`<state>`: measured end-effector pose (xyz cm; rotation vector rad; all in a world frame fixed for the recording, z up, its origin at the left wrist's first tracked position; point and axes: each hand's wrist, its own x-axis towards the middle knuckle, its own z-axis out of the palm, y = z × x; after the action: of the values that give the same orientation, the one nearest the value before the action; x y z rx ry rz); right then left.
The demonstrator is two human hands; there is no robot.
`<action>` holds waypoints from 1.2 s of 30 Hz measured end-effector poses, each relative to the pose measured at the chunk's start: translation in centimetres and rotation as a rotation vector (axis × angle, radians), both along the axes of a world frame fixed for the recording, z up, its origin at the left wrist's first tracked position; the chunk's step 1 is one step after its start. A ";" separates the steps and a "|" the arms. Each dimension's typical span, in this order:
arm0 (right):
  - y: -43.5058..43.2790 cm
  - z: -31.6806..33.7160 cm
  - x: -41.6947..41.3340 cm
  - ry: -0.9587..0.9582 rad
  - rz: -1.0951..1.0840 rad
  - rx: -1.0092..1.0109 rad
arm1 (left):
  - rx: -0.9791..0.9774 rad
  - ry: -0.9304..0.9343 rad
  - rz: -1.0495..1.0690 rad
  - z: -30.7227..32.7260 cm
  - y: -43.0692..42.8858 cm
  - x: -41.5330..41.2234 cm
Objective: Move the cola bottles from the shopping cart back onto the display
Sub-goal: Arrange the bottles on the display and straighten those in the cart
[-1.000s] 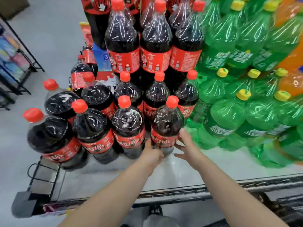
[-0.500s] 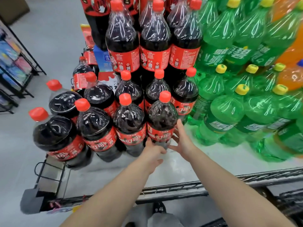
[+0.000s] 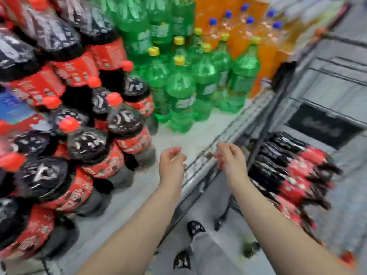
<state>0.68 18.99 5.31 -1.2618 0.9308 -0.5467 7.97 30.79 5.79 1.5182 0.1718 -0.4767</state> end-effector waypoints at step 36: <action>-25.3 -17.5 -23.7 0.145 -0.713 1.052 | 0.835 -0.524 -1.625 -16.4 -35.5 -12.1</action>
<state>-23.06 -6.35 -12.15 0.0046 1.5178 -0.3961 -4.09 -4.74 -10.63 2.3002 -1.5682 -1.3210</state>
